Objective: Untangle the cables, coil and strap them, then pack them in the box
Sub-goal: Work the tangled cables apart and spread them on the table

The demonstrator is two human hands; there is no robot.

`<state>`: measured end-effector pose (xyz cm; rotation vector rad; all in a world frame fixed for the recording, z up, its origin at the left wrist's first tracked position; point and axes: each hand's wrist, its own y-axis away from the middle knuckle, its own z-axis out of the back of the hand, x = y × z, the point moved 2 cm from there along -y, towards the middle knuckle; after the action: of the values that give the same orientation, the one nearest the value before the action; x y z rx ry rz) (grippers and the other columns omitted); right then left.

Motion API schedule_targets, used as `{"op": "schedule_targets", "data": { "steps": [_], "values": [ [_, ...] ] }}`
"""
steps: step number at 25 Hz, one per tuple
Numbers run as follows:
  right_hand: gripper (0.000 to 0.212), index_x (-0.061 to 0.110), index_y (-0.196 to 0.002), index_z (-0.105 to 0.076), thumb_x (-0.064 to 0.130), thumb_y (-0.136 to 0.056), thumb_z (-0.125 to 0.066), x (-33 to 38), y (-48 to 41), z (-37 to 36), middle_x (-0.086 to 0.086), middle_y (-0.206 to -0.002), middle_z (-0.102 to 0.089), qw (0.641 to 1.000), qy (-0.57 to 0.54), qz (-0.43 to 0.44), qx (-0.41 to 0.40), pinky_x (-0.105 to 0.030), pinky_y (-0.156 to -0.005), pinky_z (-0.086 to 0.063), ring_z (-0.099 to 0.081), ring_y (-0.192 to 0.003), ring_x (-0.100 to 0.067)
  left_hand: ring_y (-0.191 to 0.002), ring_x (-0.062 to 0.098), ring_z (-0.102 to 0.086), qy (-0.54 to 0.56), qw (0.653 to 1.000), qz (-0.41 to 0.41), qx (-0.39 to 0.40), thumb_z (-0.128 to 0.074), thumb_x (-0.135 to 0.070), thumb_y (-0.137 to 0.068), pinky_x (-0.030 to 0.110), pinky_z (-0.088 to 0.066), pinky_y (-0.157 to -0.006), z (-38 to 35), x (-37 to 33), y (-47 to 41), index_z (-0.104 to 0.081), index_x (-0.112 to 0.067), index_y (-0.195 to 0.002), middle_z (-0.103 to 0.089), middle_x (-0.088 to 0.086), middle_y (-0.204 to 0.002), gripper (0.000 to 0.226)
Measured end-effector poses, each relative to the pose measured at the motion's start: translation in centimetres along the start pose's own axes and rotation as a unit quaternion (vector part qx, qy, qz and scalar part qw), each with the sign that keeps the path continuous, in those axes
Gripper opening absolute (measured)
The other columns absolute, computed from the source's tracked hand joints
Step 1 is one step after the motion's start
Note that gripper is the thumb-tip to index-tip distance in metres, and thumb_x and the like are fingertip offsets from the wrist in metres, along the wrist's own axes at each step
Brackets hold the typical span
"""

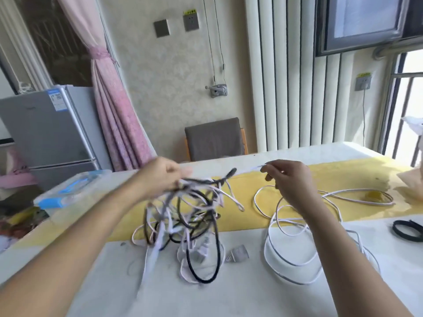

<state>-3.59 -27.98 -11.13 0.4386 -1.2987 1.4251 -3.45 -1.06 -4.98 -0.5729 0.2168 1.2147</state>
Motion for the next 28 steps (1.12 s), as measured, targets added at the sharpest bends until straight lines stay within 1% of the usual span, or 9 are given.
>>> {"op": "schedule_targets", "data": {
  "steps": [3,6,9,12,16,18,20,24,28],
  "values": [
    [0.018,0.017,-0.079,-0.074,0.017,-0.09,-0.059,-1.2,0.1,2.5,0.0,-0.071,-0.067,0.988,0.13,-0.066,0.047,-0.026,-0.059,-0.041,-0.052,-0.056,-0.007,-0.049,0.007,-0.048,0.243,0.948,0.029,0.201,-0.065,-0.03,-0.086,0.019,-0.038,-0.05,-4.9,-0.9,5.0,-0.063,-0.021,-0.059,-0.052,-0.009,-0.051,0.029],
    [0.018,0.013,-0.095,-0.075,0.011,-0.089,-0.058,-2.1,2.3,5.3,-0.01,-0.094,-0.071,0.957,0.244,-0.134,0.082,-0.031,-0.072,-0.044,-0.06,-0.077,-0.022,-0.068,0.001,-0.054,0.316,0.914,-0.025,0.254,-0.065,0.0,-0.086,0.011,-0.041,-0.064,-7.3,-2.9,8.3,-0.071,-0.016,-0.093,-0.061,-0.012,-0.071,0.018],
    [0.032,0.021,-0.111,-0.069,0.003,-0.085,-0.06,0.0,6.8,5.8,-0.001,-0.117,-0.064,0.967,0.253,-0.008,0.018,-0.028,-0.085,-0.04,-0.058,-0.102,-0.021,-0.07,0.006,-0.057,0.256,0.953,-0.08,0.138,-0.06,0.001,-0.082,0.019,-0.046,-0.067,-9.8,-4.3,10.2,-0.067,-0.033,-0.086,-0.061,-0.014,-0.073,0.036],
    [0.028,0.025,-0.101,-0.068,0.002,-0.086,-0.06,4.0,13.1,3.1,0.018,-0.097,-0.066,0.98,0.05,0.121,0.152,-0.012,-0.078,-0.043,-0.061,-0.089,-0.003,-0.074,0.006,-0.062,0.251,0.96,-0.113,-0.048,-0.059,-0.008,-0.079,0.022,-0.05,-0.072,-11.5,-4.8,11.8,-0.048,-0.037,-0.073,-0.063,-0.009,-0.078,0.031],
    [0.015,0.022,-0.095,-0.056,0.03,-0.088,-0.066,2.4,17.2,-0.1,0.014,-0.082,-0.063,0.972,0.091,0.141,0.161,-0.018,-0.073,-0.043,-0.057,-0.083,-0.002,-0.085,0.014,-0.063,0.262,0.949,-0.139,-0.108,-0.063,0.001,-0.076,0.03,-0.052,-0.075,-13.6,-5.0,14.0,-0.044,-0.037,-0.079,-0.06,-0.008,-0.084,0.042],
    [0.02,0.025,-0.093,-0.059,0.044,-0.087,-0.06,1.0,18.1,-0.9,0.012,-0.068,-0.054,0.971,0.149,0.122,0.142,-0.019,-0.064,-0.039,-0.048,-0.074,-0.006,-0.095,0.011,-0.056,0.127,0.962,-0.198,-0.139,-0.063,0.0,-0.072,0.032,-0.043,-0.096,-15.0,-4.4,14.9,-0.046,-0.031,-0.093,-0.057,-0.008,-0.095,0.042],
    [0.026,0.03,-0.087,-0.066,0.05,-0.085,-0.05,0.2,19.2,-1.2,0.016,-0.055,-0.035,0.959,0.208,0.167,0.097,-0.019,-0.057,-0.034,-0.041,-0.07,-0.012,-0.106,0.011,-0.05,-0.031,0.964,-0.194,-0.18,-0.061,-0.029,-0.079,0.042,-0.025,-0.109,-15.6,-3.2,15.3,-0.047,-0.026,-0.104,-0.058,-0.007,-0.104,0.029],
    [0.027,0.032,-0.082,-0.073,0.04,-0.082,-0.047,-1.3,21.0,0.3,0.016,-0.052,-0.019,0.95,0.223,0.209,0.061,-0.016,-0.054,-0.024,-0.023,-0.052,-0.006,-0.106,0.015,-0.05,-0.061,0.969,-0.171,-0.167,-0.056,-0.056,-0.079,0.032,-0.036,-0.094,-15.4,-1.8,16.2,-0.056,-0.019,-0.107,-0.058,-0.004,-0.107,0.047],
    [0.025,0.037,-0.091,-0.073,0.045,-0.086,-0.051,-2.1,20.9,1.8,0.014,-0.053,-0.033,0.971,0.159,0.15,0.098,-0.014,-0.06,-0.028,-0.04,-0.059,-0.01,-0.081,0.018,-0.049,-0.109,0.969,-0.168,-0.142,-0.075,-0.036,-0.066,0.027,-0.035,-0.07,-15.2,-1.4,16.2,-0.057,-0.022,-0.087,-0.056,-0.006,-0.086,0.031]
  ]
}}
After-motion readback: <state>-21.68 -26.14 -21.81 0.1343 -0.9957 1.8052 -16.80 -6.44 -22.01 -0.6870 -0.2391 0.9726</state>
